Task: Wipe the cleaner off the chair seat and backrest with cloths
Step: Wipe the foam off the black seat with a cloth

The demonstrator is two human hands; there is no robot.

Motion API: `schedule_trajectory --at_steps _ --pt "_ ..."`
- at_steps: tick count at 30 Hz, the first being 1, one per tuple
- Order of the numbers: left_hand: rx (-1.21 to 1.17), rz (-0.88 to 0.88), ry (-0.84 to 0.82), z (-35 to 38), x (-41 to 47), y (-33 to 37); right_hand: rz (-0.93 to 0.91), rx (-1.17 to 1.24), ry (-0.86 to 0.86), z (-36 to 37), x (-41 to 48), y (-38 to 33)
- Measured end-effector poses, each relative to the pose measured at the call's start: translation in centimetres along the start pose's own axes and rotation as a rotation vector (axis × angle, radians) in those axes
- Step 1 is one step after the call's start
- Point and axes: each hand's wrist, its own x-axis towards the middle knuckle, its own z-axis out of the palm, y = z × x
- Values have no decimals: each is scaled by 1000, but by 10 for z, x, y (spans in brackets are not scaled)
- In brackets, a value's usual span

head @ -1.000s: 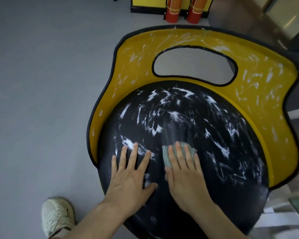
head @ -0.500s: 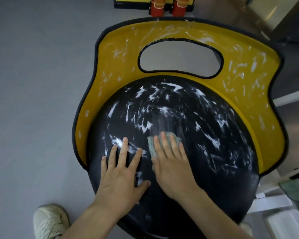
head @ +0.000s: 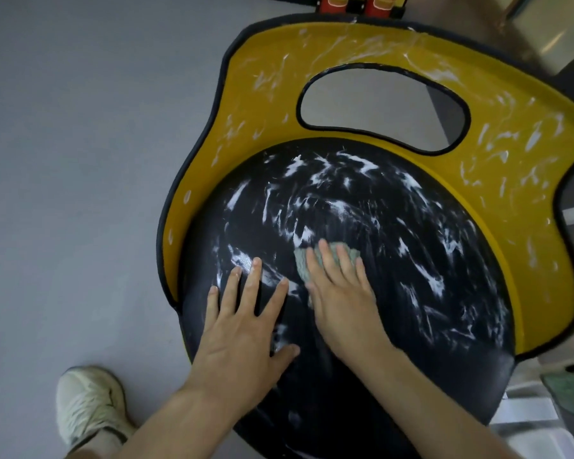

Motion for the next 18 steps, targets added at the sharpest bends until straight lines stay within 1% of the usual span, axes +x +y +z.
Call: schedule_trajectory --at_steps 3,5,7,11,13,15,18 --pt "12 -9 -29 -2 0 3 72 69 -36 -19 68 2" --pt "9 -15 -49 -3 1 3 82 82 -39 -24 82 -2" --pt "15 -16 -53 -4 0 4 74 102 -36 -21 60 -5" --pt "-5 -13 -51 -4 -1 4 -21 84 -58 -6 -26 -8" --pt "-11 -15 -51 -4 -1 3 -51 67 -76 1 -42 -4" --pt "-16 -20 -41 -5 -1 4 -64 51 -69 1 -33 -1" --pt "-15 -17 -38 -5 -1 5 -38 65 -41 -10 22 3"
